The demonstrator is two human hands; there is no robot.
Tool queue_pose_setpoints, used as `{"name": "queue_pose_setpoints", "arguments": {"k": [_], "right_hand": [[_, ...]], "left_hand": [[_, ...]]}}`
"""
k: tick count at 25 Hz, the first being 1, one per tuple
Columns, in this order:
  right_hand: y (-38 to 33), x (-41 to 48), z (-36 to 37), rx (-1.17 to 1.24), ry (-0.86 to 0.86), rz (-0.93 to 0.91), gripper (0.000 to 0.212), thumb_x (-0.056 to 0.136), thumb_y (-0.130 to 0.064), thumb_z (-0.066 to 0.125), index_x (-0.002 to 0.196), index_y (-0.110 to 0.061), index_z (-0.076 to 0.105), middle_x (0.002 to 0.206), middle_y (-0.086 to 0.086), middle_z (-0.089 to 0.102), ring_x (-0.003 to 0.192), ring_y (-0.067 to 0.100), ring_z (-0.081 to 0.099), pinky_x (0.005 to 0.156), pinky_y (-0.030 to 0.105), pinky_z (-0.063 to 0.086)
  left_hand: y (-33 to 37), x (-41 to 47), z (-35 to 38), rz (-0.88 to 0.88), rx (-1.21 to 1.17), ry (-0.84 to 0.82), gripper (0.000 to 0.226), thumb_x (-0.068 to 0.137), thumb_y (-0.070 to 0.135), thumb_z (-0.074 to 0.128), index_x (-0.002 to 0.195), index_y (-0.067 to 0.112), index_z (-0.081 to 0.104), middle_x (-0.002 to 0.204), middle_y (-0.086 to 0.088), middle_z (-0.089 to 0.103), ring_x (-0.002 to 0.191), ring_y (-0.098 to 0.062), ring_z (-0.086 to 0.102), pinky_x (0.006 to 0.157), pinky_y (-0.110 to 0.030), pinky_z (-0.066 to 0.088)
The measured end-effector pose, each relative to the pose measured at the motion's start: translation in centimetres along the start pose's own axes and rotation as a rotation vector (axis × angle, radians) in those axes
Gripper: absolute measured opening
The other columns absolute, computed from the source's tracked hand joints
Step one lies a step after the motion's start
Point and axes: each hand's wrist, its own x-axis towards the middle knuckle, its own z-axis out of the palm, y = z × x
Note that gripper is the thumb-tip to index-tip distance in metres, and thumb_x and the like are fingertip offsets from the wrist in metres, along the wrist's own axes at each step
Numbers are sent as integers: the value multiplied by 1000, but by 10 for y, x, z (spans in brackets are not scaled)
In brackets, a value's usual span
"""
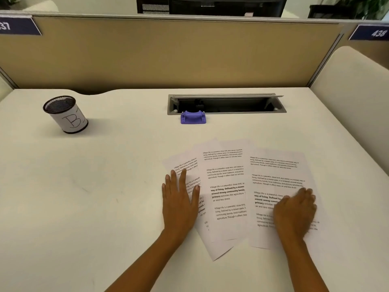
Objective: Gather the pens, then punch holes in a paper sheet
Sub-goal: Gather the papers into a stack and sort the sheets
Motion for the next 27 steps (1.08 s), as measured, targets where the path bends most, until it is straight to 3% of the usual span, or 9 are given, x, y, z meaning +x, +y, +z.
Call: {"name": "queue_pose_setpoints", "arguments": {"k": [9, 11, 14, 18, 27], "right_hand": [[-49, -54, 20, -4, -249, -308, 64, 99, -31, 34, 148, -1, 6, 158, 12, 6, 146, 23, 6, 120, 34, 4], [-56, -54, 18, 114, -267, -326, 64, 98, -30, 38, 149, -5, 9, 158, 9, 12, 145, 23, 13, 119, 35, 12], [-53, -41, 9, 242, -162, -239, 64, 92, -22, 53, 146, -4, 22, 150, 15, 30, 135, 31, 29, 112, 42, 29], [-46, -17, -2, 51, -136, -34, 74, 82, -24, 67, 139, 3, 29, 138, 25, 38, 127, 40, 31, 104, 49, 27], [-85, -13, 2, -211, -337, -157, 68, 74, -35, 75, 122, 1, 42, 127, 20, 47, 119, 35, 41, 99, 42, 32]], "left_hand": [[-2, 13, 5, 81, 64, -38, 54, 99, 44, 26, 150, 30, 16, 160, 6, 9, 148, -21, -4, 121, -37, -4], [-4, 13, 6, 90, 66, -19, 52, 99, 42, 28, 149, 30, 20, 160, 6, 11, 148, -20, -1, 121, -37, -2], [-9, 11, 7, 82, -1, 39, 51, 99, 38, 31, 148, 25, 26, 159, 2, 15, 148, -16, 7, 121, -33, 2], [-10, 8, 9, 49, -13, 83, 51, 99, 34, 35, 147, 19, 28, 157, 0, 23, 147, -16, 13, 122, -37, 6], [-8, 5, 8, 59, 47, 66, 54, 100, 38, 30, 150, 22, 20, 159, -1, 17, 148, -16, 8, 122, -35, 1]]}}
